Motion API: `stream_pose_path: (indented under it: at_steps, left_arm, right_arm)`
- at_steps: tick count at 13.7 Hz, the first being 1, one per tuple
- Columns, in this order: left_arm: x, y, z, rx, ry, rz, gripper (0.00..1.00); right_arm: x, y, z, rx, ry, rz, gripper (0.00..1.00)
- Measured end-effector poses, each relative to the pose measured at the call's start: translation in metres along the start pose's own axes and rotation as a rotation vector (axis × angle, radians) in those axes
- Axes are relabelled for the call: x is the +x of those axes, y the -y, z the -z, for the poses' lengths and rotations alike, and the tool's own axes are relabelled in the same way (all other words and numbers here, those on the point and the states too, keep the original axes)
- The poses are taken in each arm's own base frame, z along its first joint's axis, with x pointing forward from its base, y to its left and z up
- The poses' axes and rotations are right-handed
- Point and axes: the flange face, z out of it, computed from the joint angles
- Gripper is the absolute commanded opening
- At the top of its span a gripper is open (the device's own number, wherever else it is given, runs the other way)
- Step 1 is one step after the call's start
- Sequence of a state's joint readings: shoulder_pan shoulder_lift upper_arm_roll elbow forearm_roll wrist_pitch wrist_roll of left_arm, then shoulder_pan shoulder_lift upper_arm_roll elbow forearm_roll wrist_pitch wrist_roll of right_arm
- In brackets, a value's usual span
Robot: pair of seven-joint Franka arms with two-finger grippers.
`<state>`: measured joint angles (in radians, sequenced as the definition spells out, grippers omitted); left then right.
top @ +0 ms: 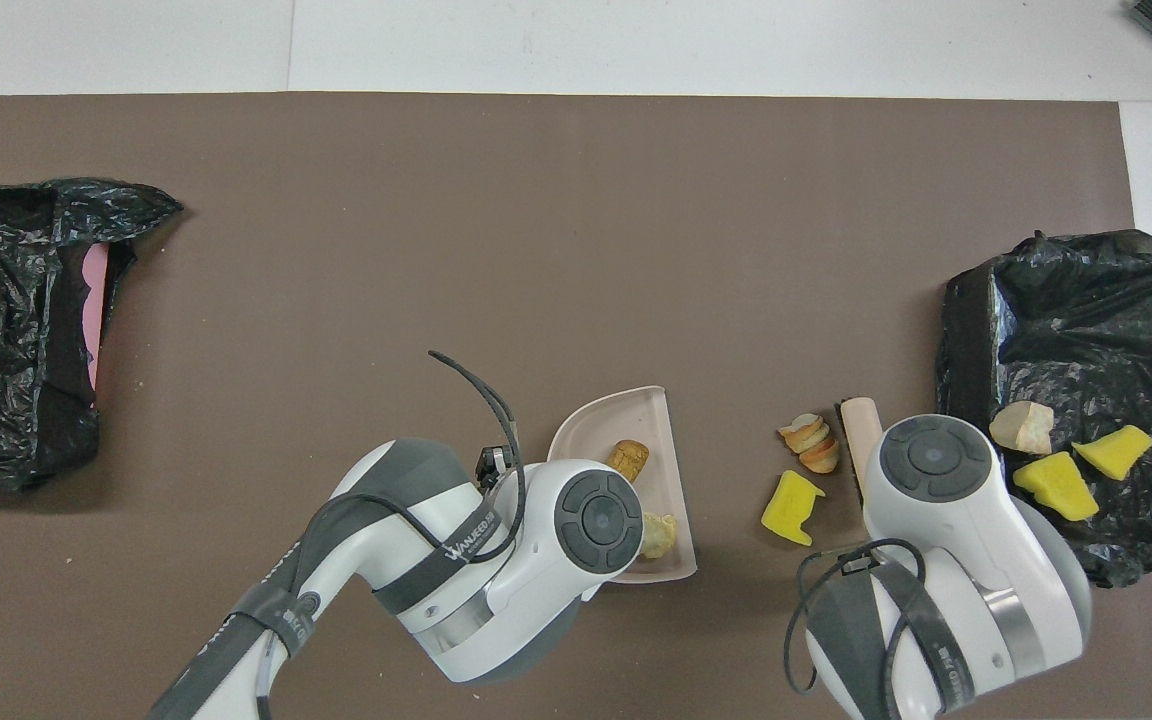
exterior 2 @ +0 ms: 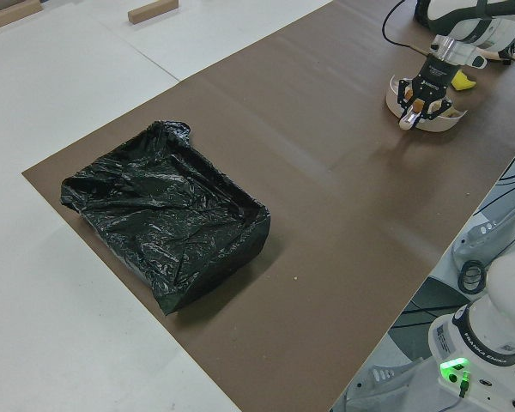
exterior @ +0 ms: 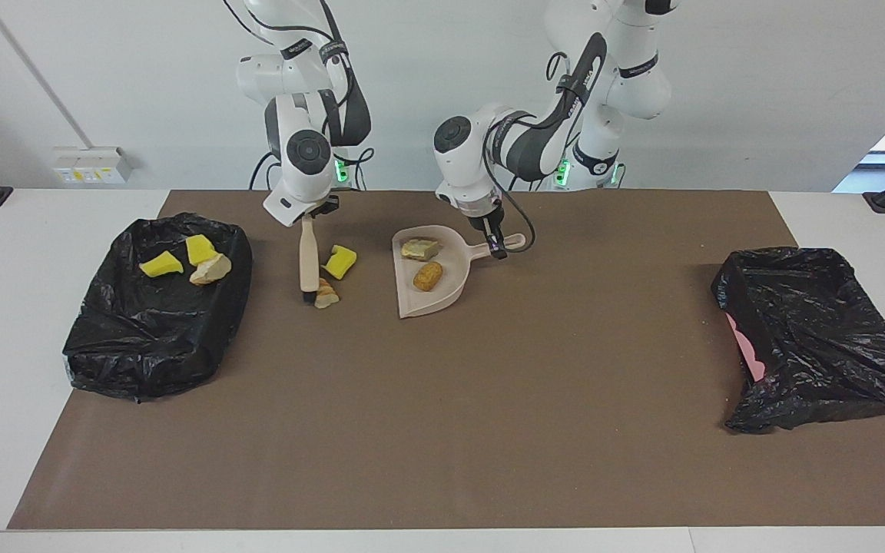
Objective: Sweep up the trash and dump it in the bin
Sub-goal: 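Brush the last pieces into the dustpan held by the left gripper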
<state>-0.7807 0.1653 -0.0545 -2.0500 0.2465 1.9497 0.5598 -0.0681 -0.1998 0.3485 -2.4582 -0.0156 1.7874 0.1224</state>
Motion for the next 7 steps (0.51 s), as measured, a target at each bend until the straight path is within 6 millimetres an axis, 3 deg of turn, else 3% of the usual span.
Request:
stream_pose_path:
  at_steps: [3,7]
  left_arm:
    - [0.000,0.000,0.000,0.000,0.000,0.000,0.00]
    - [0.000,0.000,0.000,0.000,0.000,0.000,0.00]
  right_arm:
    - [0.000,0.031,0.006,0.153,-0.032,0.014,0.00]
    - [-0.008,0.098,0.028,0.422,-0.044,0.033,0.00]
